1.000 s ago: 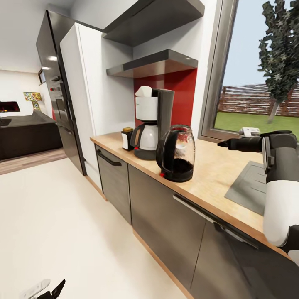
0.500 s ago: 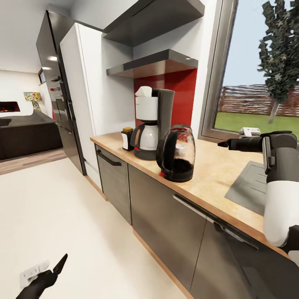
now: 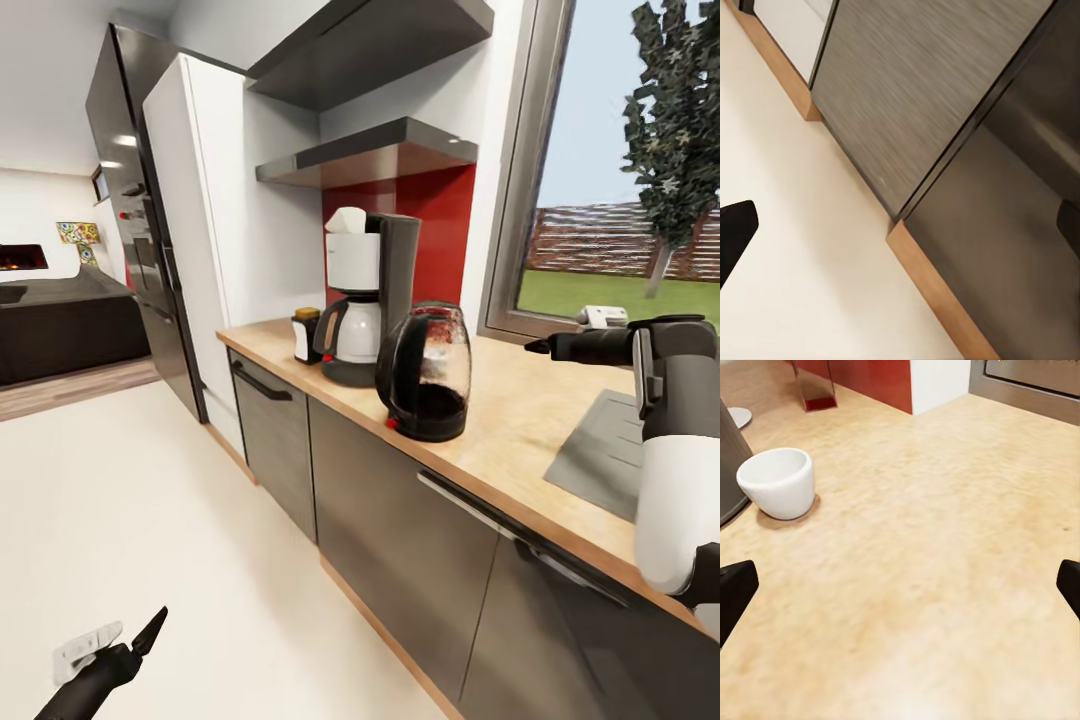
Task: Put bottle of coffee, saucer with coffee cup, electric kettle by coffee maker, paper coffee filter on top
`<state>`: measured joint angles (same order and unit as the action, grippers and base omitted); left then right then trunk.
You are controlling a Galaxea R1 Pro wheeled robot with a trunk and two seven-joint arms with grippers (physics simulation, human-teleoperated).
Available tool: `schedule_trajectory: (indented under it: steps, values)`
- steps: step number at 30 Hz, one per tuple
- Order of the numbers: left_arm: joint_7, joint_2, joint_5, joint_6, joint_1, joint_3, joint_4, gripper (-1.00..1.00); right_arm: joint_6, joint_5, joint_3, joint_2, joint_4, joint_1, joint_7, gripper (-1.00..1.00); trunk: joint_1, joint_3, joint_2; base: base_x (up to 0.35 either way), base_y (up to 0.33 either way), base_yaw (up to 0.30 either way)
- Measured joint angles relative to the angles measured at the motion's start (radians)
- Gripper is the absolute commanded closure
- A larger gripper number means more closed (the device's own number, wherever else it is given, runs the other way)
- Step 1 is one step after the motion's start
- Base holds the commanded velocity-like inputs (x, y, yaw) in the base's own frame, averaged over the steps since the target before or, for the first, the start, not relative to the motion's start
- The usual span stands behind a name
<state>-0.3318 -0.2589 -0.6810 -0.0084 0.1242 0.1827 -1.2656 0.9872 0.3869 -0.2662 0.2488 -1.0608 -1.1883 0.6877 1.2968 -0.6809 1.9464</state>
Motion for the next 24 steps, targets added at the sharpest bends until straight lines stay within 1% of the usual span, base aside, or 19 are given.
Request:
schedule_trajectory:
  steps: [3,12,18,24]
  values:
    - [0.000,0.000,0.000,0.000,0.000,0.000,0.003,-1.00,0.000,0.000,-0.001,0.000,0.000,0.000,0.000,-1.00,0.000,0.000,0.000,0.194,-0.032,0.000]
    - [0.000,0.000,0.001,-0.001,0.000,0.000,0.005,-1.00,-0.001,0.000,0.001,0.000,0.001,0.006,-0.001,-1.00,0.000,0.000,0.000,0.110,-0.029,0.000]
    - [0.000,0.000,0.001,0.000,0.000,0.000,0.006,-1.00,-0.001,0.000,0.001,0.000,0.001,0.006,-0.001,-1.00,0.000,0.000,0.000,0.047,-0.017,0.006]
    - [0.000,0.000,0.001,0.000,0.000,0.000,0.006,-1.00,-0.002,0.003,0.001,-0.001,0.002,0.006,-0.002,-1.00,0.000,0.000,0.000,0.009,-0.003,0.149]
